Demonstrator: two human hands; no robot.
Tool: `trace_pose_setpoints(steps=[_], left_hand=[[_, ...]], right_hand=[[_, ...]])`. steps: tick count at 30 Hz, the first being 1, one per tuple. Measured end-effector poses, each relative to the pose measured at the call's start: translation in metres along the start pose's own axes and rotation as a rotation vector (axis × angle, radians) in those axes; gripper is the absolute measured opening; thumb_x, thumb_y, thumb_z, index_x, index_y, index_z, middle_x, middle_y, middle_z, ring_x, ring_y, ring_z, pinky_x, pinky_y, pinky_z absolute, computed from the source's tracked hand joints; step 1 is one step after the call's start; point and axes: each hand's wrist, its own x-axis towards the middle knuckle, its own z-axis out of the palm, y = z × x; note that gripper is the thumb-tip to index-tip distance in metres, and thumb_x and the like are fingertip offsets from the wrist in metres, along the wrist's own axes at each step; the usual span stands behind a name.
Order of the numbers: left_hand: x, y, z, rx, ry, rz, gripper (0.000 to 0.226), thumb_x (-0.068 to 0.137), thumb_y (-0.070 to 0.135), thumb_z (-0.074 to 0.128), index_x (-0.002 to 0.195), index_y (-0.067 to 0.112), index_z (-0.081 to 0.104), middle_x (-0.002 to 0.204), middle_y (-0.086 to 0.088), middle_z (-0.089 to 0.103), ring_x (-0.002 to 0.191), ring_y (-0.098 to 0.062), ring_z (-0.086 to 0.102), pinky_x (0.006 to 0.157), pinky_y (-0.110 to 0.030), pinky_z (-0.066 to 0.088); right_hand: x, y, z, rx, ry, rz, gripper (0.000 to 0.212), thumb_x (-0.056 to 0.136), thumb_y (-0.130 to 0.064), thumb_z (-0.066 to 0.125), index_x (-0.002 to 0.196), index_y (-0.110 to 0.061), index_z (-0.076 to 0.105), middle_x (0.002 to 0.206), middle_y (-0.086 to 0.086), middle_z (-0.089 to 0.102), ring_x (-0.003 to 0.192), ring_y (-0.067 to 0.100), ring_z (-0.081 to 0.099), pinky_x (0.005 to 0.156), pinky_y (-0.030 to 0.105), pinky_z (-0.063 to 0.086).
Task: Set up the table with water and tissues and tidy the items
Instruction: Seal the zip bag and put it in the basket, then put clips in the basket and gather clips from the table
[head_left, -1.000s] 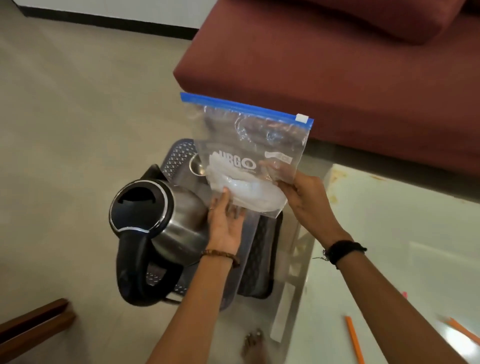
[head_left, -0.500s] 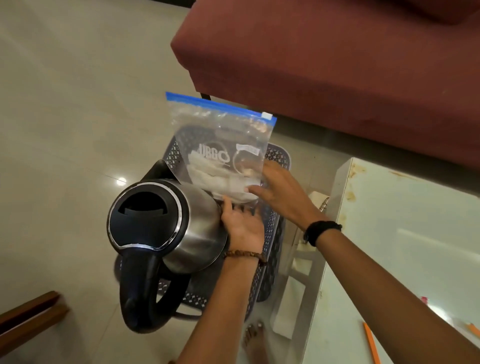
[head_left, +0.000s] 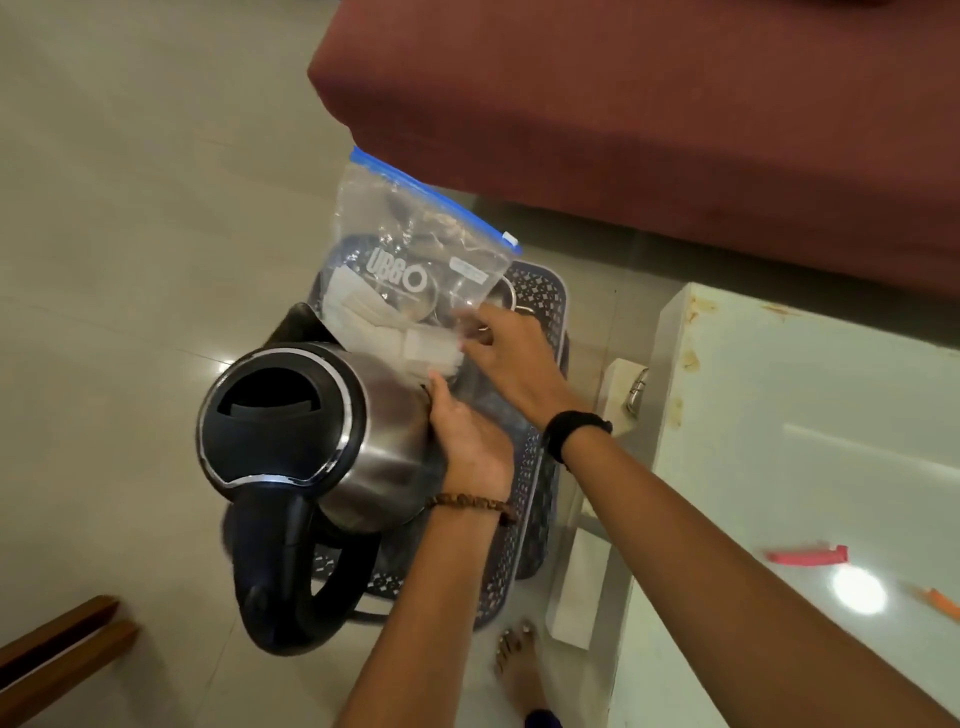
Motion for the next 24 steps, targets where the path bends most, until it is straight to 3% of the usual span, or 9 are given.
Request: trace_pose_setpoints(steps=[3, 5, 6, 8, 11, 15, 19, 21, 24], left_hand=[[-0.004, 0.003, -0.004, 0.081, 0.009, -0.011, 0.052, 0.099, 0.042, 0.022, 0.13, 0.008, 0.048, 0.117, -0.01, 0.058, 0.113, -0.021, 0.055, 0.08, -0.027, 0.048], [-0.009, -0.002, -0.004, 0.27, 0.112, 0.019, 0.045, 0.099, 0.033, 0.031, 0.132, 0.006, 0.045, 0.13, -0.011, 0.055, 0.119, -0.022, 0.053, 0.088, -0.029, 0.05], [-0.014, -0.006, -0.005, 0.423, 0.188, 0.08, 0.042, 0.098, 0.027, 0.036, 0.134, 0.005, 0.043, 0.138, -0.014, 0.049, 0.122, -0.024, 0.05, 0.095, -0.027, 0.047], [-0.033, -0.033, -0.006, 0.669, 0.26, 0.35, 0.035, 0.094, 0.009, 0.044, 0.129, 0.0, 0.045, 0.136, -0.021, 0.048, 0.112, -0.023, 0.05, 0.089, -0.012, 0.045], [-0.081, -0.095, -0.011, 1.114, 0.041, 0.638, 0.022, 0.089, 0.005, 0.052, 0.111, 0.009, 0.056, 0.114, -0.009, 0.053, 0.106, -0.019, 0.052, 0.091, -0.026, 0.045], [-0.126, -0.177, -0.021, 1.542, -0.234, 0.647, 0.02, 0.089, 0.006, 0.052, 0.107, 0.012, 0.06, 0.112, -0.004, 0.055, 0.105, -0.019, 0.054, 0.093, -0.034, 0.047], [-0.135, -0.243, -0.02, 1.767, -0.491, 0.611, 0.026, 0.091, 0.009, 0.051, 0.114, 0.015, 0.06, 0.124, -0.001, 0.057, 0.118, -0.016, 0.052, 0.102, -0.031, 0.044], [-0.121, -0.269, -0.015, 1.919, -0.611, 0.677, 0.036, 0.092, 0.01, 0.049, 0.128, 0.013, 0.052, 0.137, -0.005, 0.051, 0.129, -0.021, 0.046, 0.109, -0.033, 0.038], [-0.089, -0.305, -0.014, 2.27, -0.699, 0.716, 0.051, 0.099, 0.017, 0.034, 0.147, 0.013, 0.018, 0.157, -0.003, 0.016, 0.145, -0.016, 0.016, 0.118, -0.03, 0.017]], right_hand=[[-0.017, -0.005, -0.005, 0.21, 0.117, 0.061, 0.03, 0.086, 0.0, 0.056, 0.115, -0.002, 0.058, 0.114, 0.016, 0.063, 0.091, 0.026, 0.064, 0.084, 0.037, 0.052], [-0.036, -0.004, -0.013, 0.347, 0.256, 0.104, 0.036, 0.087, 0.0, 0.056, 0.122, -0.006, 0.054, 0.119, 0.013, 0.06, 0.086, 0.025, 0.065, 0.082, 0.036, 0.054], [-0.047, -0.003, -0.017, 0.425, 0.326, 0.123, 0.033, 0.088, -0.001, 0.055, 0.121, -0.008, 0.055, 0.117, 0.011, 0.061, 0.083, 0.025, 0.065, 0.078, 0.035, 0.056], [-0.078, 0.008, -0.031, 0.489, 0.468, 0.164, 0.024, 0.091, -0.005, 0.052, 0.113, -0.013, 0.057, 0.102, 0.0, 0.064, 0.077, 0.02, 0.065, 0.07, 0.032, 0.057], [-0.138, 0.041, -0.057, 0.411, 0.561, 0.26, 0.017, 0.092, -0.012, 0.052, 0.104, -0.02, 0.06, 0.085, -0.015, 0.061, 0.069, 0.007, 0.061, 0.068, 0.03, 0.057], [-0.235, 0.106, -0.095, 0.255, 0.533, 0.479, 0.016, 0.092, -0.011, 0.053, 0.102, -0.018, 0.062, 0.092, -0.009, 0.066, 0.071, 0.016, 0.063, 0.069, 0.045, 0.056], [-0.322, 0.172, -0.129, -0.003, 0.51, 0.673, 0.014, 0.091, -0.016, 0.054, 0.102, -0.022, 0.06, 0.102, -0.003, 0.069, 0.075, 0.014, 0.061, 0.068, 0.032, 0.05], [-0.353, 0.199, -0.142, -0.137, 0.438, 0.734, 0.018, 0.088, -0.025, 0.06, 0.105, -0.025, 0.056, 0.105, -0.005, 0.064, 0.082, 0.012, 0.058, 0.067, 0.026, 0.045], [-0.387, 0.231, -0.151, -0.281, 0.172, 0.807, 0.049, 0.08, -0.036, 0.069, 0.12, -0.021, 0.045, 0.114, -0.003, 0.051, 0.104, 0.017, 0.051, 0.079, 0.029, 0.046]])
